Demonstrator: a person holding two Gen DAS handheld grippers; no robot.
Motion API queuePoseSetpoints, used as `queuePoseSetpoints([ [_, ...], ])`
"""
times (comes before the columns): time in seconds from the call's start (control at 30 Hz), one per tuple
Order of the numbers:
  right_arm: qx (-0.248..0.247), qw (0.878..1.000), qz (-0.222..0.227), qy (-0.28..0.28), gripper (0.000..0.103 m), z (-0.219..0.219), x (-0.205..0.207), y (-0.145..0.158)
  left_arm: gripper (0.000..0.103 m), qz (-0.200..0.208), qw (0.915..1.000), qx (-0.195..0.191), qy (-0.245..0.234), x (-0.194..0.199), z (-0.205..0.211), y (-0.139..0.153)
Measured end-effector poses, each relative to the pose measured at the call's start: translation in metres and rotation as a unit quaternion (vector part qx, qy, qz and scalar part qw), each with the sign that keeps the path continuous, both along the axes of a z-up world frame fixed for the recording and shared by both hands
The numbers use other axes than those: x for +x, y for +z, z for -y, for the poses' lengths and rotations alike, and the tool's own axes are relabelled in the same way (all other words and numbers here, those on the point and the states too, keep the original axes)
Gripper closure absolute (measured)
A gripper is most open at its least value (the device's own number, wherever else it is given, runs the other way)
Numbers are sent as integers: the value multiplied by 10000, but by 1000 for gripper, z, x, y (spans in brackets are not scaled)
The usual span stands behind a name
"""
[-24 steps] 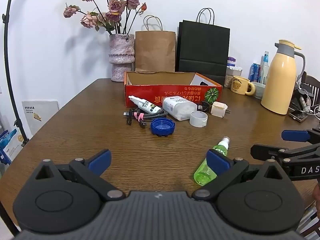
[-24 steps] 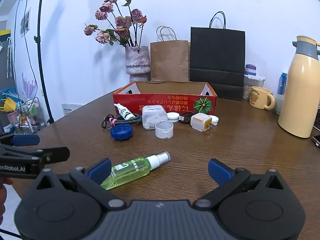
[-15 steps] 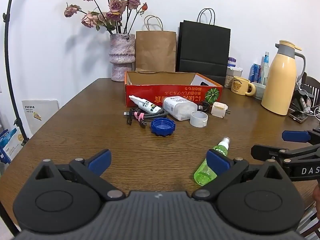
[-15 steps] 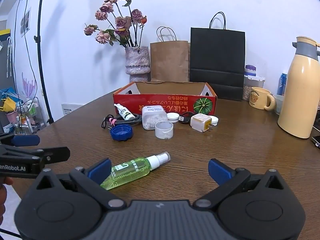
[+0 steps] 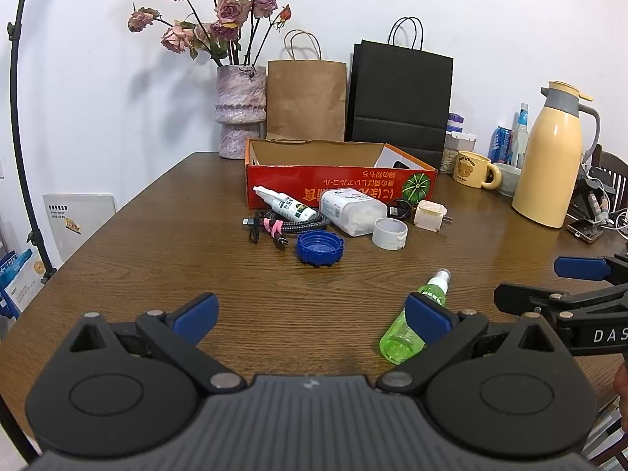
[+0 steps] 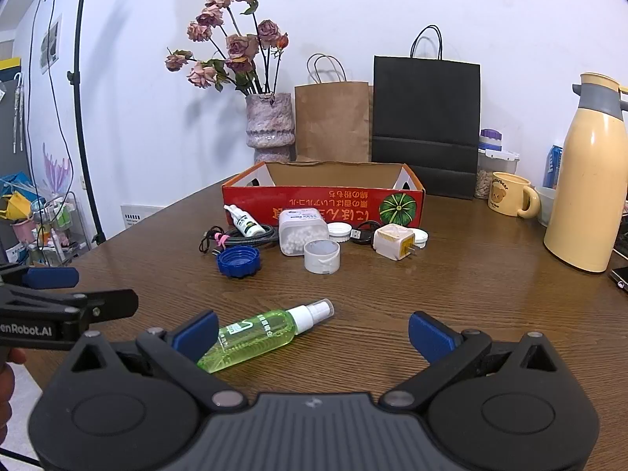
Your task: Organize rigid objects
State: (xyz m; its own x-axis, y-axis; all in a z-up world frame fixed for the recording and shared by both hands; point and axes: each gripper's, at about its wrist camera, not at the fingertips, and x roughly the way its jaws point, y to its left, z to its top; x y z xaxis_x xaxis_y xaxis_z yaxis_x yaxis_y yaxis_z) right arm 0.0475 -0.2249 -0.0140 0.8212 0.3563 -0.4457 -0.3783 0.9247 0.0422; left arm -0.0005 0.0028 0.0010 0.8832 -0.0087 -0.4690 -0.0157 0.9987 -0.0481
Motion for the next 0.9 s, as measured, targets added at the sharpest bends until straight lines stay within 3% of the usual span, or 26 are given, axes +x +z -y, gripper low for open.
queuePoseSetpoints([
  [0.9,-1,10000,29,1,0,-1,-2,1,0,11,10000,-10,-1,-1,0,0],
])
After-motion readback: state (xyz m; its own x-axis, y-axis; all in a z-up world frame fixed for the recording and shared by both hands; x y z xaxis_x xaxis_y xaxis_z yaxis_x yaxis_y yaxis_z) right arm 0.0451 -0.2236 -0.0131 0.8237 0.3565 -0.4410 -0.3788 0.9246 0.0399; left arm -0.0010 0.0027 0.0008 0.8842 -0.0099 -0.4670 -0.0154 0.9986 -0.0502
